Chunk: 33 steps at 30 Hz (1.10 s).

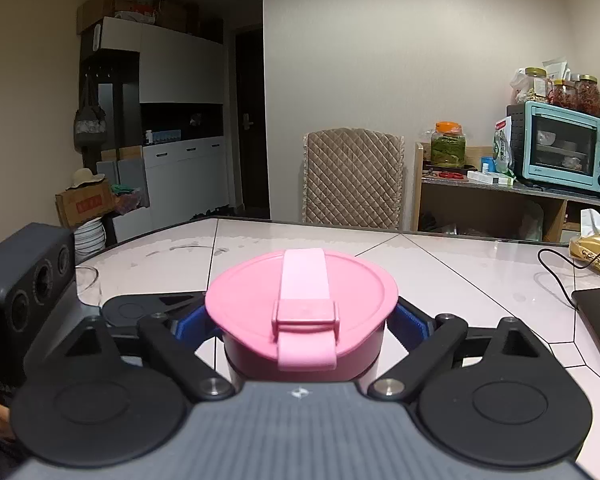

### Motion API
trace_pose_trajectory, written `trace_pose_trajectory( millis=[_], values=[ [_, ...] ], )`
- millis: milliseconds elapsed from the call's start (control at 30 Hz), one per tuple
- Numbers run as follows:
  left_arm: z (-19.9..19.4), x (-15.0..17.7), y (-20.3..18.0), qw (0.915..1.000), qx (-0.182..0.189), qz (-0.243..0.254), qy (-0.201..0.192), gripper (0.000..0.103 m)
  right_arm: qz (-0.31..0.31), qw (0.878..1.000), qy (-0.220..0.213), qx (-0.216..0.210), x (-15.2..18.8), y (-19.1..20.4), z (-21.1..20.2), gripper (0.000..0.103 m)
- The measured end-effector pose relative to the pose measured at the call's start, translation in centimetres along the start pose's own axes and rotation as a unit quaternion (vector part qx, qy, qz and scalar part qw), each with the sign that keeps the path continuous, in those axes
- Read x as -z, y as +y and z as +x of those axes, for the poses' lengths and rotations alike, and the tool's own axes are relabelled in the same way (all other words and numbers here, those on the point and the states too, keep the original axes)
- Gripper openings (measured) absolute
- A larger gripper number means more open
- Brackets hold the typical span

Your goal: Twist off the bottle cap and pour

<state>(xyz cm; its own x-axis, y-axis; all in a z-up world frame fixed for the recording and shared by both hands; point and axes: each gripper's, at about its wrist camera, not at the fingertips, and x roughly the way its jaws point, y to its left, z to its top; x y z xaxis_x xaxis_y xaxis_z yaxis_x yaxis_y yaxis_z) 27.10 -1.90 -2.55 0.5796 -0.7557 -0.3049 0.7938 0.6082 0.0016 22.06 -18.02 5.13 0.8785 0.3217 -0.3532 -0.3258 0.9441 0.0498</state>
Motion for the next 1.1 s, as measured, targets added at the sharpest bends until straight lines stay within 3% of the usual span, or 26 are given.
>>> trace_pose_trajectory(
  millis=[200,400,567,800,1100],
  values=[
    [-0.1,0.1,0.0,1.0,0.0,0.0,0.0,0.09,-0.008,1.0,-0.003,0.003,0.1,0.3,-0.1,0.086],
    [-0.2,0.1,0.0,1.0,0.0,0.0,0.0,0.09,-0.027,0.999,-0.003,-0.028,0.2,-0.5,-0.2,0.085],
    [-0.1,0.1,0.0,1.0,-0.001,0.0,0.0,0.09,-0.049,0.994,0.004,-0.096,-0.2,-2.3,-0.2,0.085],
    [0.0,0.0,0.1,1.0,-0.001,0.0,0.0,0.09,-0.101,0.971,0.009,-0.217,-1.0,-5.2,0.5,0.085],
    [0.1,0.0,0.2,1.0,-0.002,0.001,0.001,0.09,-0.132,0.947,0.0,-0.292,-1.5,-6.9,0.9,0.085]
  ],
)
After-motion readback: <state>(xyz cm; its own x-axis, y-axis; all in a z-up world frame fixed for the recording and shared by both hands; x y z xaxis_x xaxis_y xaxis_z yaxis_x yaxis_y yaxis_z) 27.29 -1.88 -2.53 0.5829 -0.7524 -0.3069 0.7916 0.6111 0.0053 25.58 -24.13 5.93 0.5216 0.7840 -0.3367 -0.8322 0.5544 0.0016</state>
